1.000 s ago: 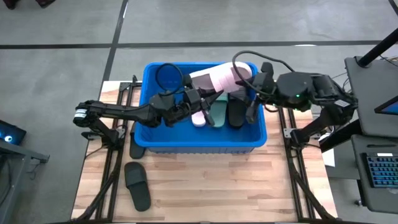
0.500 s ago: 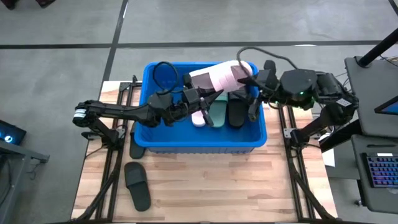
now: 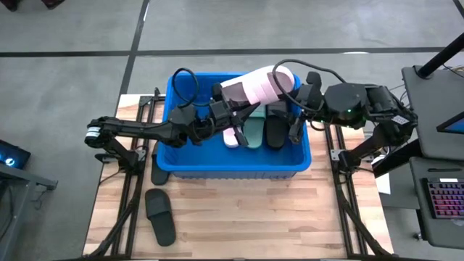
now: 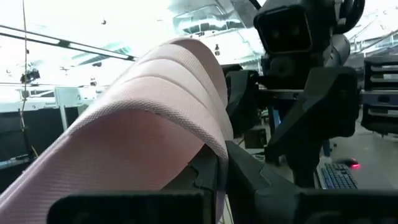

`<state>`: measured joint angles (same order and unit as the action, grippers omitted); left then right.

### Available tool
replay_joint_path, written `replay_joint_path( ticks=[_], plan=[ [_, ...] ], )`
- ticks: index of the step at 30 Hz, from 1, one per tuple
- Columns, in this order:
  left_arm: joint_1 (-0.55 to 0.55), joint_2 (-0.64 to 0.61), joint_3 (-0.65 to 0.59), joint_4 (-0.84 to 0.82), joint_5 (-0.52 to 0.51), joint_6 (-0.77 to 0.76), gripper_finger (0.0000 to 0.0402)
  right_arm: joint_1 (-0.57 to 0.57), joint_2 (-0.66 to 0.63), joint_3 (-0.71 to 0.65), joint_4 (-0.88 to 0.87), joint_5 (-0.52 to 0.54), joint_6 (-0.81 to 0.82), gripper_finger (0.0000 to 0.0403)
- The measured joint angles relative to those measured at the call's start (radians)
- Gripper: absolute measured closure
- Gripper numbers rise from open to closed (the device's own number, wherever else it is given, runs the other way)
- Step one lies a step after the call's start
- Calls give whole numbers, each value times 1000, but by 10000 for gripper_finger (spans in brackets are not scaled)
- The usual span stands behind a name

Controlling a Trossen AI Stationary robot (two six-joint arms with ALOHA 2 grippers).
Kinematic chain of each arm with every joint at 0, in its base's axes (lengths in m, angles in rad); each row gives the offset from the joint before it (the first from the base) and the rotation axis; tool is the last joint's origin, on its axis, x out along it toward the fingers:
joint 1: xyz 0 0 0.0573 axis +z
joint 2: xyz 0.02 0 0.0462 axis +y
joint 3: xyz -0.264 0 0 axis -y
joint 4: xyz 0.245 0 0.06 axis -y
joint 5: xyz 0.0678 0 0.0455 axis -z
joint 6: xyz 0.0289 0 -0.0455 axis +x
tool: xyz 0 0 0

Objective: Pick and place slides into bin
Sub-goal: Put the pink slide into the blue bin

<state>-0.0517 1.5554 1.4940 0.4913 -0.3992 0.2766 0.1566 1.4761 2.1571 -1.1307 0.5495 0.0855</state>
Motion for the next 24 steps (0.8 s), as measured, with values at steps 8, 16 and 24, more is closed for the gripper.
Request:
replay_joint_path(
  ticks=[8, 16, 24],
  plan=[
    [0, 7, 0, 27, 9, -3, 401, -2, 0, -3, 88, 1, -39, 198],
    [2, 10, -3, 24, 23, -3, 401, -6, 0, -16, 89, 0, -29, 214],
    [2, 10, -2, 22, 39, -3, 401, -7, 0, -37, 89, 3, -38, 289]
  ],
)
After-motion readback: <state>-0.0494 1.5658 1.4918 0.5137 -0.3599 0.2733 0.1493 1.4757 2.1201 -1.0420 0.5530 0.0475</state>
